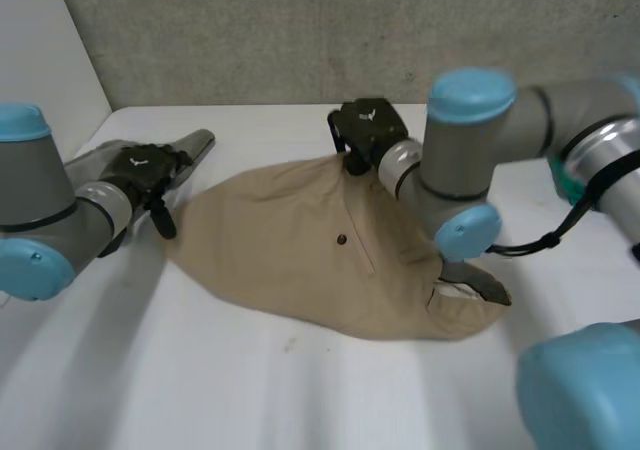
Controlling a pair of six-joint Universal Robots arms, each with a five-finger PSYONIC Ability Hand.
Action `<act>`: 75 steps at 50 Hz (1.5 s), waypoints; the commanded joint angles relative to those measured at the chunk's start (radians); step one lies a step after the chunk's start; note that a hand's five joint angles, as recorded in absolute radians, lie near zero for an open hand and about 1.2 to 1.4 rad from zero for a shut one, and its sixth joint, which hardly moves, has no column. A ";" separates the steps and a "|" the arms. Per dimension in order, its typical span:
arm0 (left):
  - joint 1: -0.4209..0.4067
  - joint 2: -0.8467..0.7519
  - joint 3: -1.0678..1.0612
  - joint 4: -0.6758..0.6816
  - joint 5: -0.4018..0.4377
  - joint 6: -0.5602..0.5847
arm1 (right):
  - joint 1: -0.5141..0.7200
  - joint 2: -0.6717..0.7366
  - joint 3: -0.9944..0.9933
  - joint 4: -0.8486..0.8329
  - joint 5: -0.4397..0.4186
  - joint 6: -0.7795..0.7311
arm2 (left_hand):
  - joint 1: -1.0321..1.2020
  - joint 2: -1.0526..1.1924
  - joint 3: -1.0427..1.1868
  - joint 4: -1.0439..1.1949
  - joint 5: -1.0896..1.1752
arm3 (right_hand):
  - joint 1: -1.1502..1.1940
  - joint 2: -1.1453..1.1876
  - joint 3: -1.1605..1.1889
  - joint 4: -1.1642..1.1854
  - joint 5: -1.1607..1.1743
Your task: Fold the laundry.
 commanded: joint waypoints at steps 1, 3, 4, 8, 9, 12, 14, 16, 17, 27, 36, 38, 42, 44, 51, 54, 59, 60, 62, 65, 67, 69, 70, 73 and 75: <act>-0.045 -0.111 0.104 -0.046 -0.015 0.018 | -0.016 -0.380 0.424 -0.020 -0.054 -0.069 | -0.052 -0.035 -0.038 -0.028 -0.056 | 0.265 0.222 0.213 0.205 0.235; -0.052 -0.133 0.130 -0.060 -0.024 0.026 | -0.023 -0.453 0.508 -0.047 -0.071 -0.081 | 0.007 0.024 0.021 0.031 0.003 | 0.265 0.222 0.213 0.205 0.235; -0.054 -0.140 0.141 -0.068 -0.030 0.025 | -0.028 -0.485 0.548 -0.063 -0.079 -0.084 | 0.083 0.100 0.097 0.107 0.079 | 0.265 0.222 0.213 0.205 0.235; -0.065 -0.127 0.175 -0.106 -0.030 0.011 | -0.040 -0.611 0.735 -0.139 -0.099 -0.104 | 1.166 1.183 1.180 1.191 1.162 | 0.265 0.222 0.213 0.205 0.235; -0.066 -0.114 0.175 -0.112 -0.030 0.006 | -0.042 -0.617 0.756 -0.146 -0.099 -0.112 | 1.169 1.186 1.183 1.194 1.166 | 0.265 0.222 0.213 0.205 0.235; -0.083 -0.053 0.167 -0.144 -0.035 -0.011 | -0.055 -0.611 0.830 -0.132 -0.098 -0.190 | 1.169 1.186 1.183 1.194 1.166 | 0.265 0.222 0.213 0.205 0.235; -0.095 -0.022 0.163 -0.157 -0.032 -0.017 | -0.065 -0.597 0.853 -0.115 -0.096 -0.234 | 1.169 1.186 1.183 1.194 1.166 | 0.265 0.222 0.213 0.205 0.235; -0.112 0.019 0.150 -0.177 -0.030 -0.017 | -0.069 -0.564 0.869 -0.079 -0.090 -0.305 | 1.169 1.186 1.183 1.194 1.166 | 0.265 0.222 0.213 0.205 0.235; -0.115 0.030 0.147 -0.184 -0.030 -0.014 | -0.071 -0.551 0.870 -0.065 -0.087 -0.323 | 1.169 1.186 1.183 1.194 1.166 | 0.265 0.222 0.213 0.205 0.235; -0.126 0.093 0.035 -0.227 -0.035 0.126 | -0.098 -0.459 0.820 0.015 -0.024 -0.243 | 1.169 1.186 1.183 1.194 1.166 | -0.011 -0.053 -0.062 -0.071 -0.041; -0.118 0.105 0.014 -0.240 -0.047 0.134 | -0.125 -0.416 0.749 0.029 0.002 -0.086 | 1.169 1.186 1.183 1.194 1.166 | -0.610 -0.653 -0.662 -0.670 -0.640; -0.117 0.110 0.009 -0.244 -0.041 0.124 | -0.135 -0.404 0.725 0.044 -0.002 -0.067 | 1.169 1.186 1.183 1.194 1.166 | -0.646 -0.688 -0.697 -0.705 -0.675; -0.117 0.110 0.006 -0.240 -0.038 0.115 | -0.137 -0.364 0.685 0.075 -0.001 -0.046 | 1.169 1.186 1.183 1.194 1.166 | -0.781 -0.823 -0.832 -0.841 -0.811; -0.118 0.102 0.011 -0.237 -0.037 0.120 | -0.128 -0.334 0.645 0.087 0.005 -0.043 | 1.169 1.186 1.183 1.194 1.166 | -0.766 -0.809 -0.818 -0.826 -0.796; -0.115 0.093 0.020 -0.241 -0.038 0.120 | -0.118 -0.341 0.585 0.094 0.051 -0.008 | 1.169 1.186 1.183 1.194 1.166 | -0.654 -0.697 -0.706 -0.714 -0.684; -0.118 0.096 0.021 -0.240 -0.038 0.120 | -0.109 -0.346 0.582 0.083 0.033 -0.008 | 1.169 1.186 1.183 1.194 1.166 | -0.687 -0.729 -0.738 -0.747 -0.717; -0.112 0.088 0.021 -0.235 -0.038 0.120 | -0.105 -0.269 0.540 0.095 0.027 -0.050 | 1.169 1.186 1.183 1.194 1.166 | -0.713 -0.756 -0.765 -0.773 -0.743; -0.111 0.085 0.021 -0.235 -0.037 0.120 | -0.105 -0.252 0.531 0.110 0.030 -0.063 | 1.169 1.186 1.183 1.194 1.166 | -0.713 -0.756 -0.765 -0.773 -0.743; -0.105 0.070 0.021 -0.235 -0.034 0.120 | -0.109 -0.205 0.487 0.158 0.036 -0.092 | 1.169 1.186 1.183 1.194 1.166 | -0.664 -0.706 -0.715 -0.724 -0.694; -0.103 0.044 0.046 -0.226 -0.029 0.120 | -0.112 -0.154 0.386 0.189 0.039 -0.097 | 1.169 1.186 1.183 1.194 1.166 | -0.016 -0.058 -0.067 -0.076 -0.046; -0.108 0.027 0.080 -0.211 -0.023 0.120 | -0.112 -0.134 0.308 0.180 0.044 -0.080 | 1.169 1.186 1.183 1.194 1.166 | 0.264 0.222 0.213 0.204 0.234; -0.112 -0.010 0.177 -0.168 -0.009 0.123 | -0.111 -0.097 0.152 0.137 0.056 -0.057 | 1.169 1.186 1.183 1.194 1.166 | 0.265 0.222 0.213 0.205 0.235; -0.114 -0.018 0.219 -0.152 -0.001 0.118 | -0.108 -0.084 0.089 0.112 0.065 -0.046 | 1.169 1.186 1.183 1.194 1.166 | 0.265 0.222 0.213 0.205 0.235; -0.118 -0.039 0.418 -0.076 0.016 0.104 | -0.089 -0.057 -0.133 -0.020 0.105 -0.032 | 1.169 1.186 1.183 1.194 1.166 | 0.265 0.222 0.213 0.205 0.235; -0.120 -0.038 0.568 0.019 0.013 0.077 | -0.079 -0.065 -0.223 -0.180 0.138 -0.032 | 1.169 1.186 1.183 1.194 1.166 | 0.265 0.222 0.213 0.205 0.235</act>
